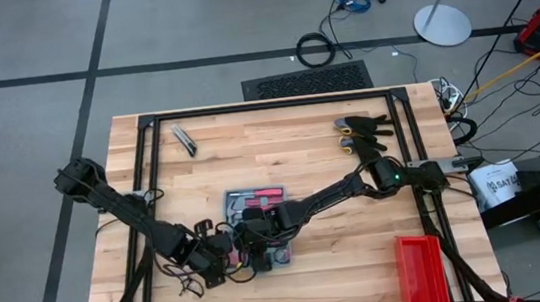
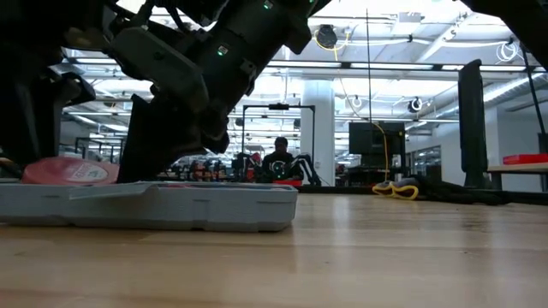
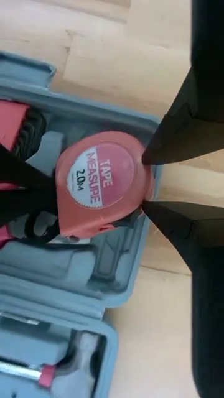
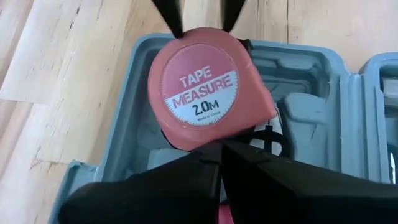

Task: Prefit tool cases
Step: Put the pink tape measure into the gray prefit tool case

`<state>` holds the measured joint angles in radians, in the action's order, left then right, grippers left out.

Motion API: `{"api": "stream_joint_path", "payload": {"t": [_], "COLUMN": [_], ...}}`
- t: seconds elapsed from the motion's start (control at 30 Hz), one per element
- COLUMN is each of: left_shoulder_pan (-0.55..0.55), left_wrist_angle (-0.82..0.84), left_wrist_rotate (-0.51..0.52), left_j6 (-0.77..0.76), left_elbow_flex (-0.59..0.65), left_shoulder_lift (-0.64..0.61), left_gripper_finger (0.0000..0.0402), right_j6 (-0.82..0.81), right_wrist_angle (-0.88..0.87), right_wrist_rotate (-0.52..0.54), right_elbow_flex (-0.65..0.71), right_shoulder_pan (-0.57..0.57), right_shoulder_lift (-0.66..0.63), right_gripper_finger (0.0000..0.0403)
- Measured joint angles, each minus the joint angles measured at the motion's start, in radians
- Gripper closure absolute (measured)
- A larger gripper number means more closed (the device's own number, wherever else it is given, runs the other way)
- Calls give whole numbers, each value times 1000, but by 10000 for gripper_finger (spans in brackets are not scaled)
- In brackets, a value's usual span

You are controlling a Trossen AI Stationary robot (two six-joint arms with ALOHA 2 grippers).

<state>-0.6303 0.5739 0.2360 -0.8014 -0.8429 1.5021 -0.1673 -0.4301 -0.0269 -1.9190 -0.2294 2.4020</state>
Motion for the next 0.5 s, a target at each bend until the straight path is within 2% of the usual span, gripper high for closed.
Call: {"api": "stream_joint_path", "payload": {"t": [0.2,0.4,0.5], "left_shoulder_pan": [18,19,19], "left_wrist_angle": [10,9,20], "left_wrist_rotate": [64,69,62], "left_j6": [36,44,44], "left_elbow_flex": [1,1,0], "left_shoulder_lift": [2,2,-7], "left_gripper_finger": [290,290,290], "right_j6": [-4,-6,-6], "right_wrist_angle": [4,39,16], "right_wrist_rotate": [-86,-160,-104], "right_elbow_flex": [-8,-8,-23], "right_shoulder_pan": [-4,-11,-15], "right_shoulder_lift": [-3,-3,-3], "right_gripper_finger": [403,403,403]}}
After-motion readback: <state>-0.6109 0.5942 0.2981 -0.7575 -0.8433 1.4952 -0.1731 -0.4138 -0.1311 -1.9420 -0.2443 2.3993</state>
